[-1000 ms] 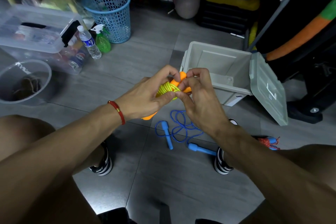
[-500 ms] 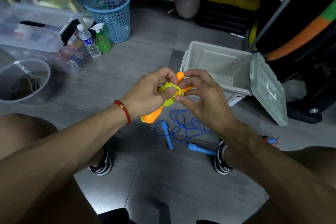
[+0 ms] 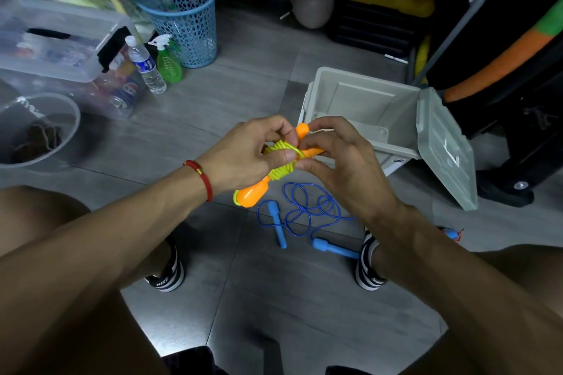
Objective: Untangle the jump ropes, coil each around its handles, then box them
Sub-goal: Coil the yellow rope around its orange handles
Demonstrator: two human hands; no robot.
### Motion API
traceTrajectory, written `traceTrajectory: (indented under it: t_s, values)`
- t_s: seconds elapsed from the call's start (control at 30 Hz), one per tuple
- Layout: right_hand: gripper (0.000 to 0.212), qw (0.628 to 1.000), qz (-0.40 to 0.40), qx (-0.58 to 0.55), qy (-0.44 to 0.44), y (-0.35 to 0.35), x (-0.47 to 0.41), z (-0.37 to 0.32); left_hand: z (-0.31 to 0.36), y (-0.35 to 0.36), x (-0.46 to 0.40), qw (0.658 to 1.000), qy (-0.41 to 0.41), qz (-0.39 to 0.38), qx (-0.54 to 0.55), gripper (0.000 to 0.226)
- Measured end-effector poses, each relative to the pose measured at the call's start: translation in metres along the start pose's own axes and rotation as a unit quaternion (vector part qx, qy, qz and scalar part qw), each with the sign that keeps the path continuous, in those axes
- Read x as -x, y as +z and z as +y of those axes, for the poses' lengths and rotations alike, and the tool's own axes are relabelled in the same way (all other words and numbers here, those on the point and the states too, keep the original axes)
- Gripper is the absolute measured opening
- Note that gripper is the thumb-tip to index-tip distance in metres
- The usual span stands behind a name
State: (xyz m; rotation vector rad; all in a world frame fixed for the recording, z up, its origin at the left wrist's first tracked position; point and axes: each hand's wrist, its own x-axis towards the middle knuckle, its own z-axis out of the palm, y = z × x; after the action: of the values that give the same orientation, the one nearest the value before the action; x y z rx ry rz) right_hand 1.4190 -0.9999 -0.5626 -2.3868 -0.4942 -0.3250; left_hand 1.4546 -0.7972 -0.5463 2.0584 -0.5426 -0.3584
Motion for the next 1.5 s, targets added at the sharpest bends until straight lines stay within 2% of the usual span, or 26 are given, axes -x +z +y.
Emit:
traceTrajectory:
  t_s: [0.07, 0.23, 0.4, 0.57, 0.63, 0.73, 0.87, 1.0, 1.13, 1.27, 1.37, 1.5]
  values:
    - [0.023, 1.0, -0.012, -0.005, -0.009, 0.0, 0.0, 0.0, -0.001, 0.0, 0.003, 1.0, 0.003, 0.009, -0.003, 0.011]
    - [0.022, 0.996, 0.004, -0.055, 0.064, 0.003, 0.0, -0.001, 0.001, 0.0, 0.004, 1.0, 0.004, -0.003, -0.017, 0.013]
    - [0.021, 0.993, 0.019, -0.08, 0.08, 0.003, -0.002, -0.002, 0.005, -0.003, 0.004, 1.0, 0.0, -0.012, -0.004, 0.015]
    - [0.019, 0.998, -0.016, 0.034, 0.046, 0.004, 0.0, -0.008, 0.005, -0.003, 0.004, 0.999, -0.01, -0.033, 0.007, 0.017]
    - [0.017, 0.999, -0.029, 0.03, 0.034, 0.003, -0.002, -0.009, 0.005, -0.001, 0.004, 1.0, -0.001, -0.018, 0.0, 0.017]
    - [0.016, 0.996, -0.068, -0.036, 0.045, -0.003, -0.007, -0.001, 0.006, 0.001, 0.006, 0.997, 0.033, 0.007, -0.065, 0.017]
    - [0.023, 0.985, -0.068, -0.127, 0.093, -0.005, -0.013, 0.002, 0.01, 0.0, 0.007, 0.993, 0.067, 0.01, -0.102, 0.018]
    - [0.021, 0.967, -0.055, -0.207, 0.137, -0.016, -0.014, 0.001, 0.01, -0.001, 0.009, 0.996, 0.075, 0.007, -0.057, 0.021]
    - [0.016, 0.946, -0.06, -0.265, 0.178, -0.023, -0.012, -0.001, 0.009, 0.002, 0.011, 0.997, 0.073, -0.038, -0.006, 0.045]
    - [0.008, 0.906, -0.072, -0.367, 0.201, -0.027, -0.01, -0.004, 0.009, 0.005, 0.009, 0.996, 0.084, -0.015, 0.028, 0.039]
    - [0.01, 0.947, -0.045, -0.262, 0.18, -0.027, -0.012, -0.003, 0.009, 0.001, 0.005, 0.996, 0.069, 0.012, 0.059, 0.04]
    - [0.009, 0.967, -0.009, -0.182, 0.177, -0.022, -0.01, -0.006, 0.009, -0.002, 0.001, 0.993, 0.027, 0.057, 0.096, 0.046]
